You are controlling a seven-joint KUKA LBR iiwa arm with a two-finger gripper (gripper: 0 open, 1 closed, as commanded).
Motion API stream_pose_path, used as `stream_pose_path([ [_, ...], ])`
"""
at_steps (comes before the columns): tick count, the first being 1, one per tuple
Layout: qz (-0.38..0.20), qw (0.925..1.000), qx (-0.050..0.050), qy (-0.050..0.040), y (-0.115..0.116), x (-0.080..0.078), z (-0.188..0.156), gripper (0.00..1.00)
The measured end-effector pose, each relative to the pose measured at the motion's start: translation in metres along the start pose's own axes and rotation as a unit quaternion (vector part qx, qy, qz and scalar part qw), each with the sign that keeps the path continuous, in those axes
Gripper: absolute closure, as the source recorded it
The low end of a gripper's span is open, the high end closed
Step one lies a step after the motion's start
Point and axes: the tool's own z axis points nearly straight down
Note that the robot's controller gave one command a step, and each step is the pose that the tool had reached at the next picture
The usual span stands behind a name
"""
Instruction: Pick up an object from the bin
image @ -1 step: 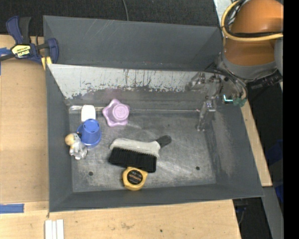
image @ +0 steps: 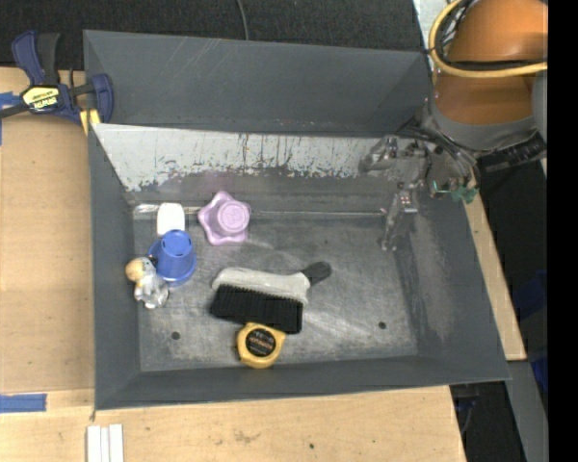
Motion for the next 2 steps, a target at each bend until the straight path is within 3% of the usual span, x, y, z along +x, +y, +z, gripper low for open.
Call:
stream_pose_path([
  [1,-0.029,0.9996,0.001,-0.0022,0.035,0.021,0.052,0.0],
  [2,0.028,0.9996,-0.001,0.0049,0.058,0.041,0.069,0.0],
])
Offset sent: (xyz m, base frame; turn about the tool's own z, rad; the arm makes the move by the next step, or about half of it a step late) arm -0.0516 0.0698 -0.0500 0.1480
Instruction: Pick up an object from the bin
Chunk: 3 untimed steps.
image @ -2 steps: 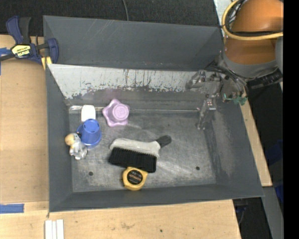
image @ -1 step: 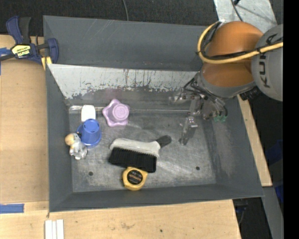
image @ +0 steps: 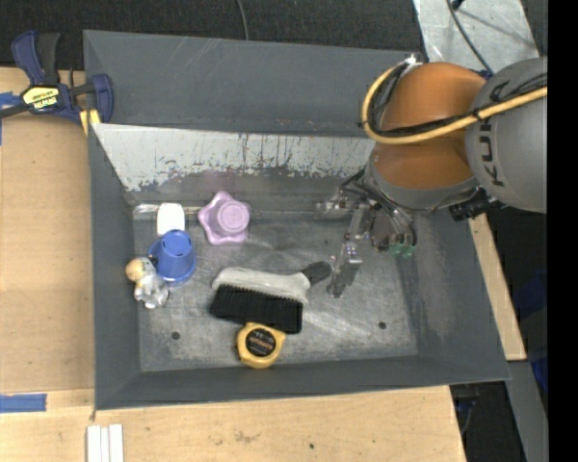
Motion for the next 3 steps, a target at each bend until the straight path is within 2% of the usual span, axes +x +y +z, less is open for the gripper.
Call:
stream_pose_path([
  [1,0.029,0.9996,0.0,-0.0045,0.01,0.029,-0.002,0.0],
  [2,-0.066,0.9978,0.002,-0.0096,0.055,0.027,0.09,1.0],
  [3,-0.066,0.9977,0.002,-0.0096,0.055,0.027,0.09,1.0],
])
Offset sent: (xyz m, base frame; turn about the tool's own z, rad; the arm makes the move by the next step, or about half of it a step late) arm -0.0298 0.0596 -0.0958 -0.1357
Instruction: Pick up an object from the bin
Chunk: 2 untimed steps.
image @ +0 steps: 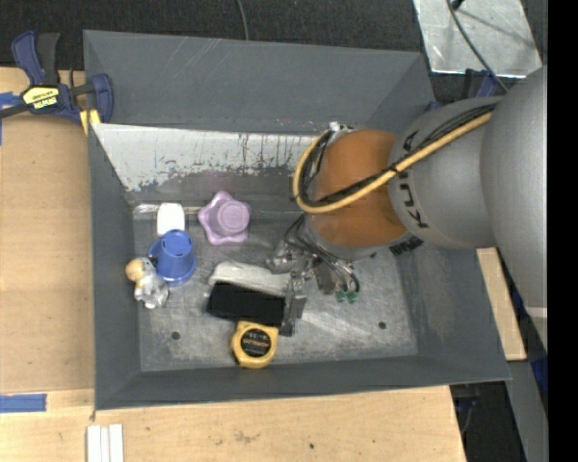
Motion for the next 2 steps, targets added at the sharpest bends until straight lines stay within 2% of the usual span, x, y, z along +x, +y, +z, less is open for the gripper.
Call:
stream_pose_path([
  [2,0.0,1.0,0.0,0.0,0.0001,0.0,0.0,1.0],
])
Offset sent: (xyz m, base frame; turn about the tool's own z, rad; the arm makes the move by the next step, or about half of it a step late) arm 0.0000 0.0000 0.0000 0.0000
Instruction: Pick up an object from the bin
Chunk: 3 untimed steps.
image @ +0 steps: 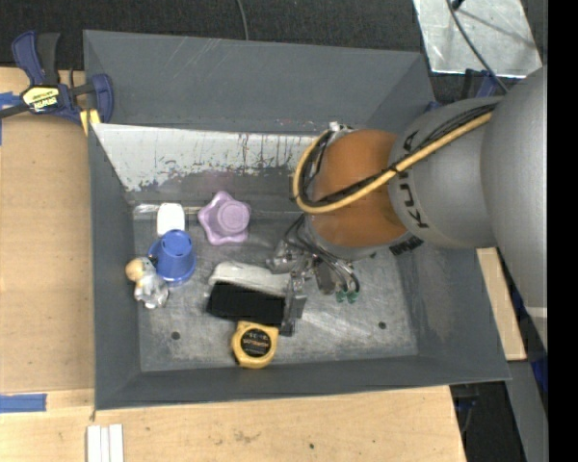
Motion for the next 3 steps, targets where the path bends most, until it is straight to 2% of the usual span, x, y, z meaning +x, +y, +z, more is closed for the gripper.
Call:
stream_pose_path([
  [3,0.0,1.0,0.0,0.0,0.0001,0.0,0.0,1.0],
])
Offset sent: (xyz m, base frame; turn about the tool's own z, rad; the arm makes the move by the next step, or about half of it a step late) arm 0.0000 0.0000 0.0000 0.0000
